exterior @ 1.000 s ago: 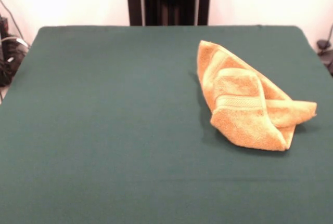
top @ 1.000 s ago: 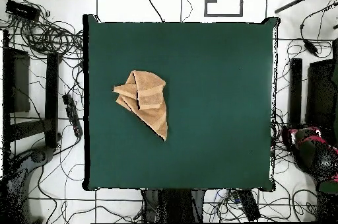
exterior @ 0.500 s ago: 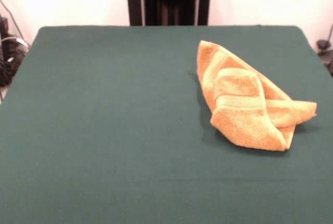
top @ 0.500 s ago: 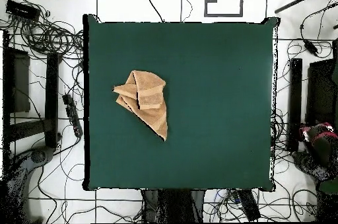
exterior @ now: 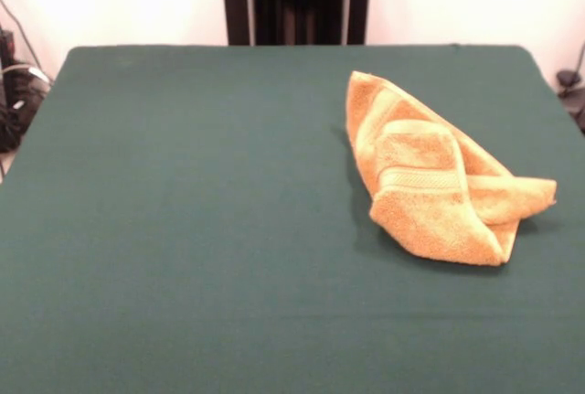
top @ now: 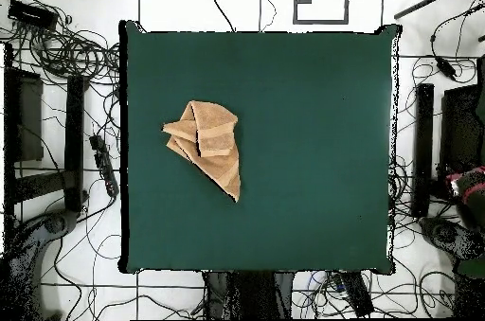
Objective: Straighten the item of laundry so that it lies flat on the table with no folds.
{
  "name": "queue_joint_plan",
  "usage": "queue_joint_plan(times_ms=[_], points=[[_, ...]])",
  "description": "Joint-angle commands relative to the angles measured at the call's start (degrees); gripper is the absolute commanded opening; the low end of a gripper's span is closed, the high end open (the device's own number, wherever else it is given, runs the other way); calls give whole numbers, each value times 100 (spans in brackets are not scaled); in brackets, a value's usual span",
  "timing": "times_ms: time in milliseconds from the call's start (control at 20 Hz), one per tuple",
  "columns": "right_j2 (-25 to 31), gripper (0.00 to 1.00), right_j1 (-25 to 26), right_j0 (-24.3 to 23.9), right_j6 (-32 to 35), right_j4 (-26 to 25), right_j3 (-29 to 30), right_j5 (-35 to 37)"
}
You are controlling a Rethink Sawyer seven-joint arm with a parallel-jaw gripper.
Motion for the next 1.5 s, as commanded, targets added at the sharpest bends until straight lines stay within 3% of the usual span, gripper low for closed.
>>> queue_joint_plan(times_ms=[50,300,600,950,1500], points=[[610,100,54,220,-1900,144,-148,826],[535,100,101,251,-1736,142,-57,717],[110,100,-62,515,-547,-81,604,26],[-659,100,-367,1217,1118,-148,1245,-674],[-1873,100,-499,2436,2367,405,1687,-1620]])
